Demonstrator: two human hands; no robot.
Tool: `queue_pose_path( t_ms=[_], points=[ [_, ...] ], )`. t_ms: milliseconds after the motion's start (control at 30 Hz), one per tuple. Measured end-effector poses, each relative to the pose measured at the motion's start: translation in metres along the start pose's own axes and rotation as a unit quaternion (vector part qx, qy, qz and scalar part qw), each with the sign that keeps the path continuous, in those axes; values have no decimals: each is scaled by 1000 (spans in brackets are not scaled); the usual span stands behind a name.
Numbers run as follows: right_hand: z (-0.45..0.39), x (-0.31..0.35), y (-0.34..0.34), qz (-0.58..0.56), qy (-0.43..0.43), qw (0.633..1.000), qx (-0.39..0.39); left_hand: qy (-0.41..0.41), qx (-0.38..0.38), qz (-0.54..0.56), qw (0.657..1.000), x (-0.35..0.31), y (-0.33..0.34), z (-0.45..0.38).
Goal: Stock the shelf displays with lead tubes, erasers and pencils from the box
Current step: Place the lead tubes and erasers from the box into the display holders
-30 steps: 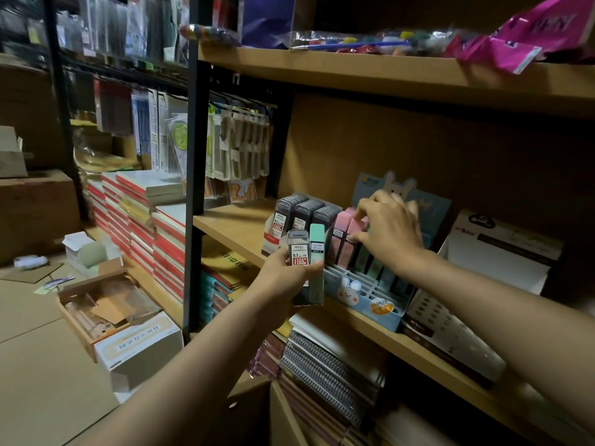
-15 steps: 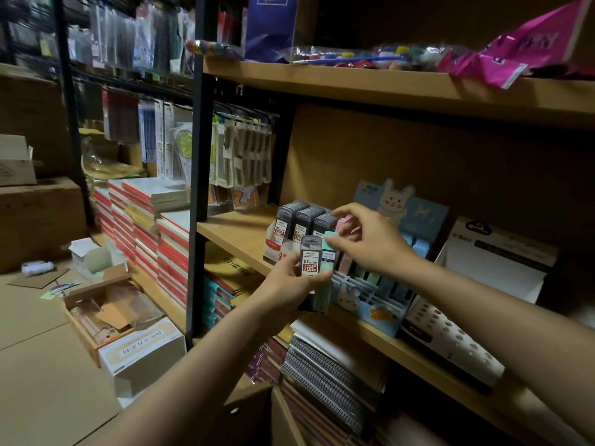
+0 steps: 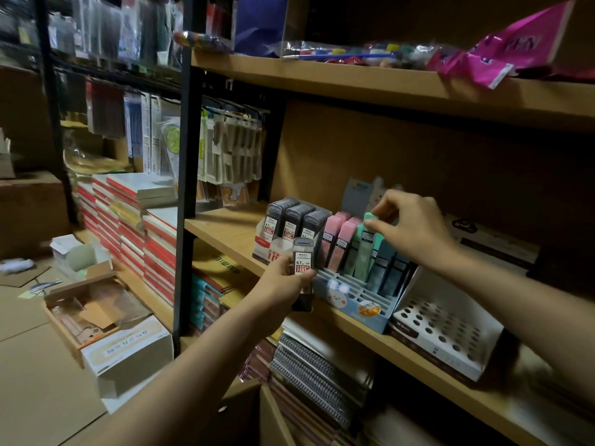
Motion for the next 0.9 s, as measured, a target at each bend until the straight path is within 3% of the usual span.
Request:
queue_pose_path(
  t_ms=[433,633,767,833,900],
  points=[
    [12,-14,30,21,47,996,-69,2,-9,-24,1000,9,-3,-1],
    [14,-17,39,60,73,993,-64,3,-11,-28,1000,10,-1,-1],
    [12,-12,34,67,43,995,-66,15,-8,-24,1000,8,-1,1],
    [15,2,27,-14,-12,996,-89,30,-8,-31,999,5,-1,3],
    [17,20,31,-77,-62,994,-53,53,-3,-49,997,-1,-1,4]
  ],
)
Point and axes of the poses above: each hand's wrist, its own z-axis away from the middle knuckle, its own y-axis out of the palm, x = y × z, the point moved 7 cm from there along -z, towards the middle knuckle, and after that the axes turned 5 degrees about x, right-handed, at the moved point
